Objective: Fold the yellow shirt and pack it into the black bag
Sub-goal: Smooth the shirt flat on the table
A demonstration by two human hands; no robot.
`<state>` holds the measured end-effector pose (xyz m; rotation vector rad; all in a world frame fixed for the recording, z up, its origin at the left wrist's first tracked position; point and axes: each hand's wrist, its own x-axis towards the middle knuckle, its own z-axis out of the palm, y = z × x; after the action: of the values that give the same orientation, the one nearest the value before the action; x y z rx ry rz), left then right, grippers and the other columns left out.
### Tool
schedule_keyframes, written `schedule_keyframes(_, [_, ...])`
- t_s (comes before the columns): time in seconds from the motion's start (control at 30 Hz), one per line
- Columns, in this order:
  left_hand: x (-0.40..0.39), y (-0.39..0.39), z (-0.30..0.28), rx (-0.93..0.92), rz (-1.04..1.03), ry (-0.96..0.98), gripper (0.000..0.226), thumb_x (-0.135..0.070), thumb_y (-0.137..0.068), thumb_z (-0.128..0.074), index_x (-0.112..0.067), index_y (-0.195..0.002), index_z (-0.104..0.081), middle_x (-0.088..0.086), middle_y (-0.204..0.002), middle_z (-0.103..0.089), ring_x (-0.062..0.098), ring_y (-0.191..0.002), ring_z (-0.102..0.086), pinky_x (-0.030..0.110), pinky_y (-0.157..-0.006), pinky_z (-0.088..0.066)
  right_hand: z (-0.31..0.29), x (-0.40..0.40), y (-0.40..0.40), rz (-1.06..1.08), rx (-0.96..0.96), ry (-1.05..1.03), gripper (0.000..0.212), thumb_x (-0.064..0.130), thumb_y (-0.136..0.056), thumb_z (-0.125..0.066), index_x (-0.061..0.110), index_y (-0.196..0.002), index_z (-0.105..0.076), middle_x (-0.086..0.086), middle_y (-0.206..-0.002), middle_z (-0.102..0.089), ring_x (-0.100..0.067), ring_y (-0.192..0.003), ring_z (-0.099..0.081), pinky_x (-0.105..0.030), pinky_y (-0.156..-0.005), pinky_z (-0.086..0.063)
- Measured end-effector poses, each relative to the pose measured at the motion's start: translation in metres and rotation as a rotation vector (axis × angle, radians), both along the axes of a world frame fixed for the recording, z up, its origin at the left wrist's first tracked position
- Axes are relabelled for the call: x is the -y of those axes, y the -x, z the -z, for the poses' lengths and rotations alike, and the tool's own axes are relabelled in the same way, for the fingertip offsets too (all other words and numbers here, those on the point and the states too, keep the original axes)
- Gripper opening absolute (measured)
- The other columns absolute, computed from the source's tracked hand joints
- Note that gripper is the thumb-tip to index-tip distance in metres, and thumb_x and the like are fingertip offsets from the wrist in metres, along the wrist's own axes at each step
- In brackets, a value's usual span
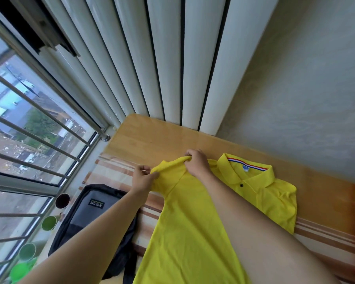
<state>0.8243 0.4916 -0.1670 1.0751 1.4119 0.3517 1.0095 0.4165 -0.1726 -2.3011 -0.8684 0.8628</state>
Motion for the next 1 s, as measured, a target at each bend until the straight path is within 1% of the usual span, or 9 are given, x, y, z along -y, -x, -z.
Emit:
schedule_keyframes(0.1, [0.006,0.003,-0.001,-0.113,0.043,-0.192,0.033,-0.004,-0.077,-0.07,-0.017,-0.1,-0.05,0.003,-0.092,-0.06,0.024,-0.087,-0.059,0.04,-0.076,-0.051,-0.012,0.002,0.006,0.024,0.144,0.014,0.029,0.007,-0.086,-0.058,0.018,-0.113,-0.057,-0.008,-0.122,-0.047,-0.03,-0.099,-0.058,-0.033,-0.075,-0.045])
schedule_keyframes(0.17, [0.016,-0.001,-0.006,-0.136,0.194,-0.383,0.035,-0.003,-0.076,-0.069,-0.017,-0.103,-0.05,0.001,-0.092,-0.06,0.019,-0.086,-0.06,0.037,-0.074,-0.052,-0.016,-0.002,0.014,0.092,0.211,-0.038,0.019,0.017,-0.089,-0.059,0.017,-0.108,-0.057,-0.007,-0.117,-0.051,-0.03,-0.096,-0.059,-0.033,-0.072,-0.043])
schedule_keyframes(0.2, [0.022,-0.006,-0.009,-0.128,0.287,-0.475,0.037,-0.001,-0.075,-0.068,-0.017,-0.104,-0.05,0.0,-0.092,-0.06,0.018,-0.084,-0.058,0.034,-0.072,-0.05,-0.017,-0.006,0.018,0.108,0.173,-0.04,0.014,0.027,-0.089,-0.06,0.017,-0.099,-0.058,-0.007,-0.111,-0.057,-0.03,-0.095,-0.059,-0.034,-0.072,-0.043])
schedule_keyframes(0.33, [0.054,-0.018,-0.017,-0.054,0.72,-0.715,0.04,0.005,-0.073,-0.057,-0.014,-0.107,-0.047,-0.002,-0.097,-0.057,0.014,-0.081,-0.048,0.03,-0.067,-0.038,-0.02,-0.014,0.024,0.075,-0.211,0.158,0.052,0.063,-0.079,-0.062,0.016,-0.057,-0.057,-0.005,-0.064,-0.064,-0.026,-0.068,-0.06,-0.031,-0.061,-0.04])
schedule_keyframes(0.47, [0.07,-0.009,-0.012,-0.06,0.916,-0.757,0.048,0.008,-0.074,-0.053,-0.015,-0.116,-0.047,0.0,-0.105,-0.053,0.017,-0.091,-0.048,0.024,-0.074,-0.035,-0.02,0.006,0.015,-0.021,-0.221,0.31,0.025,0.026,-0.071,-0.068,0.017,-0.056,-0.051,-0.002,-0.059,-0.054,-0.021,-0.058,-0.051,-0.027,-0.048,-0.033])
schedule_keyframes(0.6, [0.084,-0.008,-0.008,-0.046,0.978,-0.771,0.048,0.01,-0.072,-0.054,-0.013,-0.114,-0.047,0.0,-0.111,-0.045,0.013,-0.089,-0.046,0.02,-0.077,-0.038,-0.025,0.035,-0.001,0.048,-0.226,0.17,0.02,0.015,-0.084,-0.054,0.017,-0.064,-0.051,-0.004,-0.071,-0.054,-0.023,-0.07,-0.049,-0.03,-0.054,-0.032])
schedule_keyframes(0.73, [0.089,-0.015,-0.001,-0.196,1.027,-0.838,0.047,-0.018,-0.077,-0.065,-0.011,-0.121,-0.049,0.008,-0.118,-0.051,0.028,-0.101,-0.053,0.04,-0.085,-0.048,-0.018,0.054,-0.016,0.112,-0.269,0.137,0.026,0.017,-0.092,-0.042,0.012,-0.086,-0.066,-0.011,-0.098,-0.069,-0.03,-0.091,-0.061,-0.036,-0.077,-0.05])
schedule_keyframes(0.9, [0.098,-0.014,0.005,-0.326,1.254,-0.876,0.068,-0.05,-0.077,-0.041,-0.018,-0.135,-0.052,0.004,-0.135,-0.048,0.029,-0.123,-0.043,0.044,-0.101,-0.042,-0.021,0.065,-0.01,0.239,-0.288,0.16,0.061,0.056,-0.085,-0.059,0.012,-0.127,-0.054,-0.005,-0.122,-0.059,-0.028,-0.113,-0.057,-0.039,-0.094,-0.047])
schedule_keyframes(1.0, [0.102,-0.01,0.005,-0.344,1.254,-0.875,0.069,-0.049,-0.077,-0.037,-0.019,-0.138,-0.051,0.003,-0.14,-0.045,0.028,-0.126,-0.04,0.044,-0.101,-0.041,-0.014,0.07,-0.003,0.109,-0.066,0.206,0.053,0.045,-0.082,-0.068,0.014,-0.124,-0.056,-0.007,-0.123,-0.062,-0.031,-0.113,-0.059,-0.039,-0.089,-0.052])
